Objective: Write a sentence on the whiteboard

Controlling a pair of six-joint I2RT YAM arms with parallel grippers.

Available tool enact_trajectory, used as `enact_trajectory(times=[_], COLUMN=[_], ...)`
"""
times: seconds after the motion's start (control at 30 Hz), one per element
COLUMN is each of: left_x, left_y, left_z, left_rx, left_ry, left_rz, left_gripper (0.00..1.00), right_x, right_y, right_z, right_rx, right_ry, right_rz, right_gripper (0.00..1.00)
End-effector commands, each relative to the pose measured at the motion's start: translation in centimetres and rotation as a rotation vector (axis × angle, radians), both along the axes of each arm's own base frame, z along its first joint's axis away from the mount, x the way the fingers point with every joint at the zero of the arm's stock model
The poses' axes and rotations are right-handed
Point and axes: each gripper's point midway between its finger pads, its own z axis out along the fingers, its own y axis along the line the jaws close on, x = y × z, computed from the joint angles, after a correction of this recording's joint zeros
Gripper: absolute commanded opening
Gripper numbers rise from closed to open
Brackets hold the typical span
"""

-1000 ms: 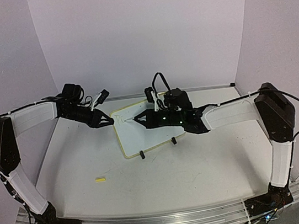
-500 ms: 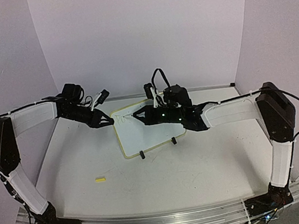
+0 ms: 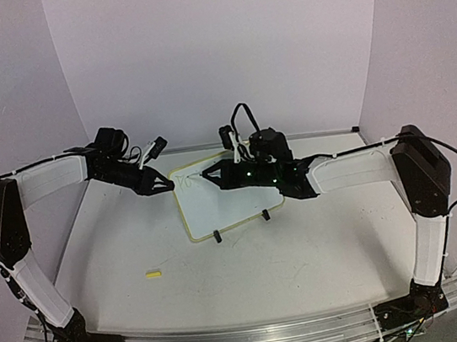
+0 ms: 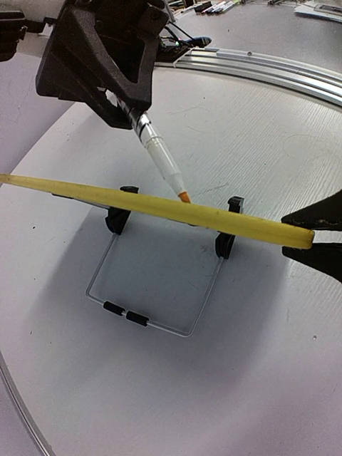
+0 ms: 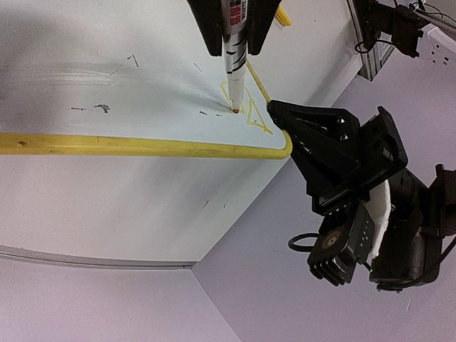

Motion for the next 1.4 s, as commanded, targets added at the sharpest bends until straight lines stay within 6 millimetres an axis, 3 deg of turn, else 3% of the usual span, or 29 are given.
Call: enact_trajectory(times=[0.0, 0.23, 0.6, 1.37], left_x=[-0.4, -0.5, -0.7, -0.7], left_y=[-0.2, -0.2, -0.4, -0.4], left_z=[-0.5, -0.5, -0.7, -0.8], left_rx=[0.060, 0.060, 0.072, 0.076], left_ry=[-0.013, -0.014, -0.014, -0.013], left_rz=[-0.009, -0.010, -0.015, -0.017], left_gripper=[0.00, 0.00, 0.00, 0.00], right_x=[0.3, -1.7, -3.1, -1.2], right_y=[0.3, -0.1, -1.8, -0.7], right_z=[2.2, 5.7, 7.6, 3.6], right_rx=[0.045, 0.095, 0.111, 0.054], right_ry=[-0.039, -0.086, -0.111, -0.080], right_rz=[0.012, 0.090, 0.092, 0.082], right_gripper=[0.00, 0.00, 0.00, 0.00])
